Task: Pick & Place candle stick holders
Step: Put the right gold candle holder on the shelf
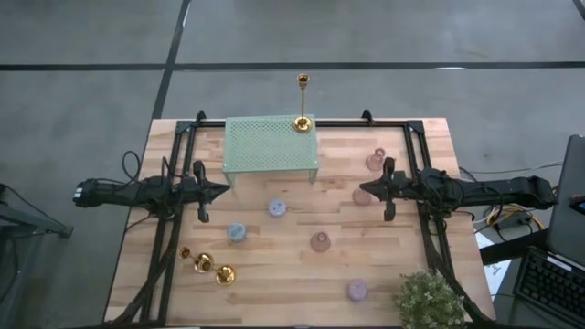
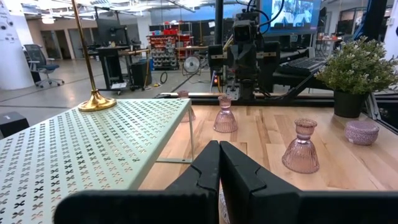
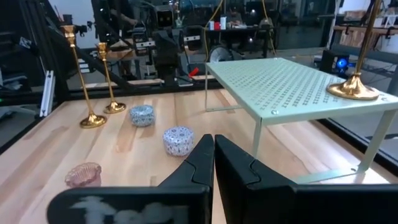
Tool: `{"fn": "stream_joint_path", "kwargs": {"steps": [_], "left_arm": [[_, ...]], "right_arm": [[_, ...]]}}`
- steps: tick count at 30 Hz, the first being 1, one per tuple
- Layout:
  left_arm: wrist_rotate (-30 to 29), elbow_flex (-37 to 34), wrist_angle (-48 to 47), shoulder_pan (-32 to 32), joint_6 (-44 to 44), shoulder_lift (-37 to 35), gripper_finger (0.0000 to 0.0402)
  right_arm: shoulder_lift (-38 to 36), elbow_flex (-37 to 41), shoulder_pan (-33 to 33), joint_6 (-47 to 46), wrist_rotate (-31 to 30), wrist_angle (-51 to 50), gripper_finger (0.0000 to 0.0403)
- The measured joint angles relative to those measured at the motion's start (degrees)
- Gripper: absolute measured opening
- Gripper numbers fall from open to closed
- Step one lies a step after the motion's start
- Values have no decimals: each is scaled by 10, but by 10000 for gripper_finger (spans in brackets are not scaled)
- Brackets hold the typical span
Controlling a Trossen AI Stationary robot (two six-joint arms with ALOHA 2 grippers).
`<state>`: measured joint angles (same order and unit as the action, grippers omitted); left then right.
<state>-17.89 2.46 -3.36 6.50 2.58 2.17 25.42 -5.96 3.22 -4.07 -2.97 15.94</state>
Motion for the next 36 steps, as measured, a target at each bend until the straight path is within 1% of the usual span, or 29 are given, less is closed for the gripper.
{"fn": "stream_joint_path", "kwargs": {"steps": [9,15,36], "left_arm": [[0,0,0,0,0,0,14],[0,0,0,0,0,0,14],[0,0,0,0,0,0,14]], "right_arm": [[-24,0,0,15,0,11,8],[-24,1,0,-2,0,9,8],[-24,1,0,-3,0,9,8]]}}
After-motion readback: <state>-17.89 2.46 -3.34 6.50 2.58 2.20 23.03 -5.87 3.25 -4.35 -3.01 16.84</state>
